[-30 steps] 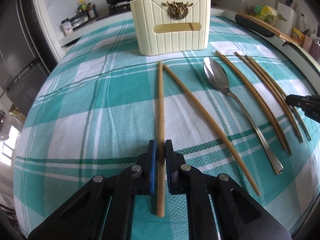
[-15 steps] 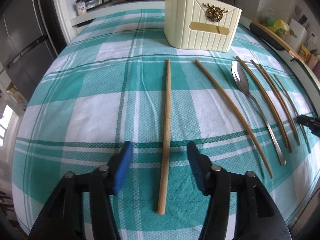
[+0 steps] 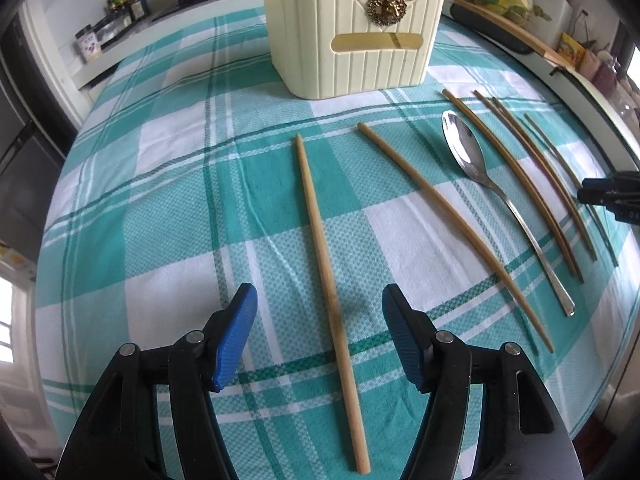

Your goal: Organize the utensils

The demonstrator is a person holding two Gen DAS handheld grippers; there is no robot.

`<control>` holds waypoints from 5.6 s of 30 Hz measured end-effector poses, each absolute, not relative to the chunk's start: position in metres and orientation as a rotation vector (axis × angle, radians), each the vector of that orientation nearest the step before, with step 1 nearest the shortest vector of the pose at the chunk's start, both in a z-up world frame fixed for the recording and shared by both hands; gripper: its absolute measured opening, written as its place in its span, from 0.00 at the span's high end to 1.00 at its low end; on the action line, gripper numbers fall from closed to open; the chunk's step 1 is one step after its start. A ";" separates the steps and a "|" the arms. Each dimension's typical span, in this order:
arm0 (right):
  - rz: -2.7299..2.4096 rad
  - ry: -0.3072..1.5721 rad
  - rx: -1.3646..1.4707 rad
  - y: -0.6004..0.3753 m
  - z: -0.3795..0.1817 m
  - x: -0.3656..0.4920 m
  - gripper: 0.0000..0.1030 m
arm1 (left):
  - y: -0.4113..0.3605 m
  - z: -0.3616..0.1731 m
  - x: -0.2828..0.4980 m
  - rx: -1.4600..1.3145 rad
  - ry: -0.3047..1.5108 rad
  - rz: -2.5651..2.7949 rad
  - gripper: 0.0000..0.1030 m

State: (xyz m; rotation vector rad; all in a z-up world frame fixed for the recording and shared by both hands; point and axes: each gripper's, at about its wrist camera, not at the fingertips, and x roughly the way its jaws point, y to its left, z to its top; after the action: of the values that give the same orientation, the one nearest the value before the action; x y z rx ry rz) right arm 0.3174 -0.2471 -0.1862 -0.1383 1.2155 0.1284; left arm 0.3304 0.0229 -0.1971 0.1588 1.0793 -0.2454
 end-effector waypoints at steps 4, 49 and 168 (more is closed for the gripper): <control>0.136 1.235 -0.149 -0.248 -0.187 0.331 0.68 | 0.028 -0.199 0.348 0.141 1.098 -0.245 0.35; 0.235 0.673 -0.038 -0.217 -0.018 0.286 0.94 | 0.078 -0.047 0.291 -0.133 0.678 -0.233 0.96; 0.181 0.520 -0.076 -0.160 -0.107 0.138 0.56 | -0.021 -0.127 0.175 -0.048 0.761 -0.087 0.10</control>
State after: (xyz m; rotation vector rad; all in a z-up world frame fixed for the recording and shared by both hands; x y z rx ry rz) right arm 0.1380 -0.1602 -0.1069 -0.0759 0.5202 0.1811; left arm 0.1752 -0.0213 -0.1274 -0.0479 0.7606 -0.0866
